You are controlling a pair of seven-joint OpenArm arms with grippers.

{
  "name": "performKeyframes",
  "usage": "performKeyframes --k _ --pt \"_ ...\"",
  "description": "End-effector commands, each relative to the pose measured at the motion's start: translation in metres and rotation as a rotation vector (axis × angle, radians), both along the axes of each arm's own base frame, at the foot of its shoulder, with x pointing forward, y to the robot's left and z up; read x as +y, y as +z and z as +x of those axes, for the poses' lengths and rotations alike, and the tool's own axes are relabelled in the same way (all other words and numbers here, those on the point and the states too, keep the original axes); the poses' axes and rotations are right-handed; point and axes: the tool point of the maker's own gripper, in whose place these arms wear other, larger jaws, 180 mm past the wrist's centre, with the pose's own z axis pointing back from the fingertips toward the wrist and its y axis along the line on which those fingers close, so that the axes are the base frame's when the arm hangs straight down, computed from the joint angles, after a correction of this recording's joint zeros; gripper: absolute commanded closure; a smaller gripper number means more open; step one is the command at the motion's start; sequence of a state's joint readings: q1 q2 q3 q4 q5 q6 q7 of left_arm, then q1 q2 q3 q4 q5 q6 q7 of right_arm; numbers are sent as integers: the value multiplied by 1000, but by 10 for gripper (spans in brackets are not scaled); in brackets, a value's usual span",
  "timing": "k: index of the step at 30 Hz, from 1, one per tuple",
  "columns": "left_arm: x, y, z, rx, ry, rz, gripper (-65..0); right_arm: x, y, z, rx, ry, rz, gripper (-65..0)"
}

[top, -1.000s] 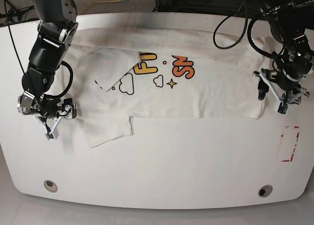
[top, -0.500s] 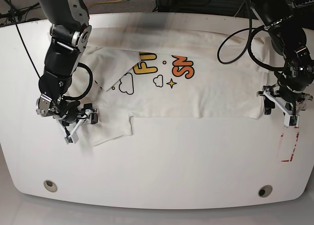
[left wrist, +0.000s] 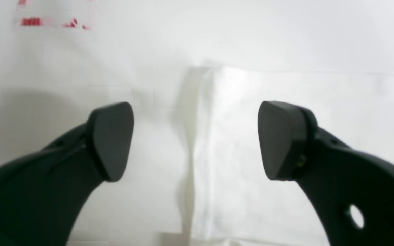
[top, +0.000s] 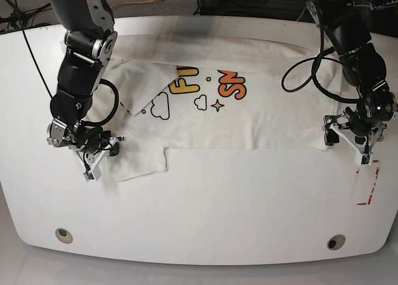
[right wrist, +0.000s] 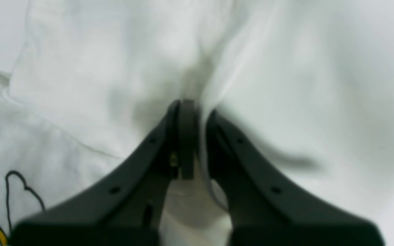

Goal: Fold the T-shirt properly
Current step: 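Move both grippers to the shirt's hem side and grasp it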

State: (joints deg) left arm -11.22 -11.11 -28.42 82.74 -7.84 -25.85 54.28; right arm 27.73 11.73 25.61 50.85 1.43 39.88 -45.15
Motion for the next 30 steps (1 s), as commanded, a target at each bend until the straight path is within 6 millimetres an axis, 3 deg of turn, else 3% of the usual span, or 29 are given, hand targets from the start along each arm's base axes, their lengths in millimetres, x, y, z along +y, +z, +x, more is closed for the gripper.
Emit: performKeyframes --k 1,7,11,19,23,25,30 --pt "9 11 17 -30 15 12 -553 -7 16 13 -39 -4 -15 -33" --pt "5 -12 28 -31 18 -43 -553 -7 15 12 -37 -4 -15 -33" --pt "-15 -28 32 -4 -47 -52 -550 -7 16 12 -39 -4 -16 -33" --pt "-38 -34 45 -34 -75 -92 -546 -7 17 13 -41 -3 -16 -30" --pt "-41 -48 49 -50 -48 -138 -450 -8 17 13 -41 -3 -18 -29" --pt "-44 -62 47 -34 -33 -164 -367 -14 18 13 -41 -9 -27 -29" --pt "-44 -52 52 -84 -37 -154 -190 -18 34 21 -85 -10 -52 -25"
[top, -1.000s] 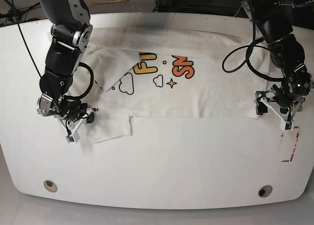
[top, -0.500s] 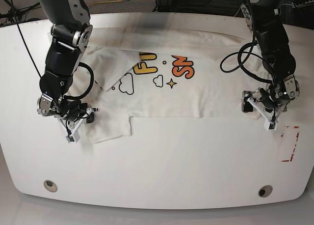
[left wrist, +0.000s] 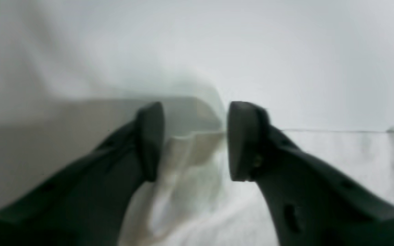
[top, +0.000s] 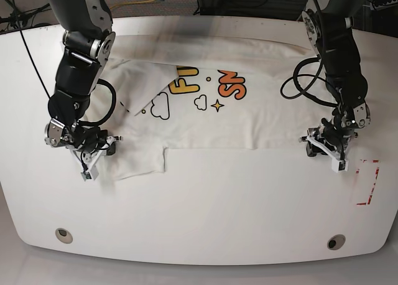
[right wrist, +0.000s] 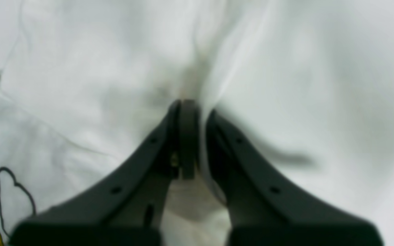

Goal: Fold the T-shirt properly
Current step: 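Move both grippers to the shirt's hem side and grasp it, then lift the hem with both grippers and fold it over toward the collar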

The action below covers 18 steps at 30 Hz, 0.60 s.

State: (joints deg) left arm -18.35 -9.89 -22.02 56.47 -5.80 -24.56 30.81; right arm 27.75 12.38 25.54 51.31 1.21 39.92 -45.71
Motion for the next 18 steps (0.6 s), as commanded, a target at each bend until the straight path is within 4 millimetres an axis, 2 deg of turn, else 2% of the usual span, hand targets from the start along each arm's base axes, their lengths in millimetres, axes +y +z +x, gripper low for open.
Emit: performKeyframes --k 1,4,5,13,18 --pt "2 9 3 -3 -8 25 -154 -12 37 24 -102 -8 -40 -13" --pt "4 15 5 -16 -8 35 -17 -16 50 29 -136 -8 -64 0" --pt "4 15 5 -15 -8 35 0 -17 53 29 -135 -7 -71 0" --pt "8 21 7 -30 -6 47 0 -20 58 30 -132 -5 -88 0" --pt "12 47 11 -84 -10 85 0 -22 57 29 -130 -6 -90 0"
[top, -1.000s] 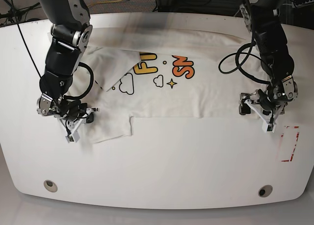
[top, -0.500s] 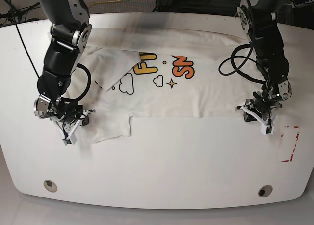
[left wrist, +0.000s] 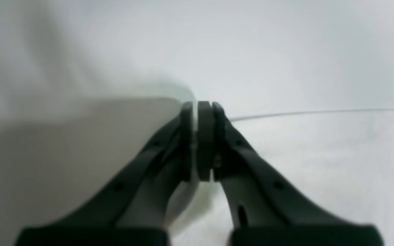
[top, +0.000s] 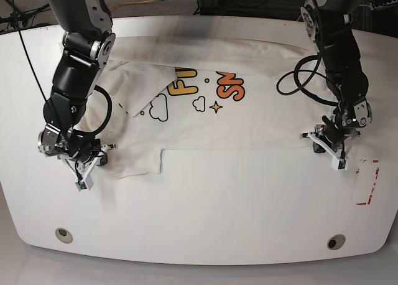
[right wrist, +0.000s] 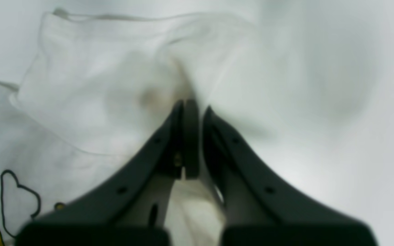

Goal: Fold the T-shirt properly
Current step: 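Lift the hem with both grippers and fold it over toward the collar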

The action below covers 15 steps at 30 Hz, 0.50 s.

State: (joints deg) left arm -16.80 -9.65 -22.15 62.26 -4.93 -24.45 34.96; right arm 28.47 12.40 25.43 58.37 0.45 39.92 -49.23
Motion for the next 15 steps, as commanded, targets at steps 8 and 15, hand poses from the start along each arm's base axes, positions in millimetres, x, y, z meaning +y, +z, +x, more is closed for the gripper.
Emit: performKeyframes --k 8,15 --pt "6 77 18 -175 -22 105 0 -10 28 17 -82 -11 -12 0" --pt "-6 91 11 -186 -133 155 0 -24 60 14 -100 -13 -118 0"
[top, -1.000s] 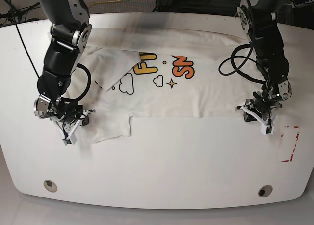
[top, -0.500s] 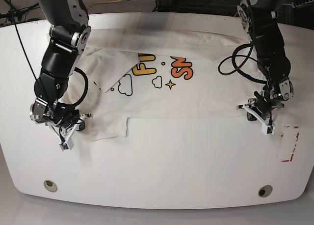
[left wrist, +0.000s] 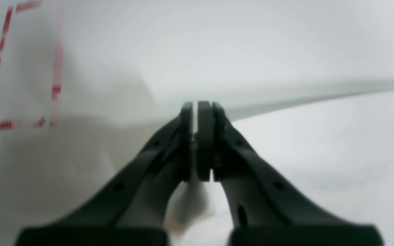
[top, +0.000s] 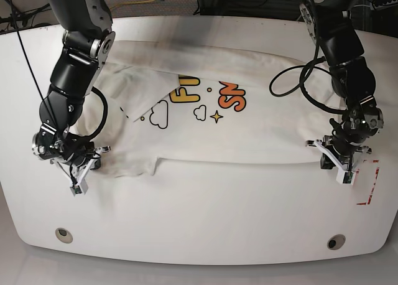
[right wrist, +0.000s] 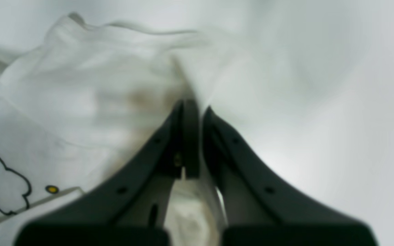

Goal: Fold the T-shirt properly
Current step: 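Lift the hem with both grippers and fold it over toward the collar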

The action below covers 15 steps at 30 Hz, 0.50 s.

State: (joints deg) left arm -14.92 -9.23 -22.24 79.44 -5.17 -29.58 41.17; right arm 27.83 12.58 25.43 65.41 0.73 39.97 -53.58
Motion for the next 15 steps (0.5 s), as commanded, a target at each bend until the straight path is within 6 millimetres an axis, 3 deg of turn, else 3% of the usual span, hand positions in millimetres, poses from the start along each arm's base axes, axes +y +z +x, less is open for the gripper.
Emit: performKeyframes --k 1,8,15 --pt "1 20 3 -52 -34 32 0 -15 41 12 -73 -12 -64 0" --pt "0 16 -12 -44 -50 59 0 -28 61 -14 -65 -24 -186 0" --pt "-5 -2 -29 2 -102 69 0 -32 62 -51 -45 -28 -284 0"
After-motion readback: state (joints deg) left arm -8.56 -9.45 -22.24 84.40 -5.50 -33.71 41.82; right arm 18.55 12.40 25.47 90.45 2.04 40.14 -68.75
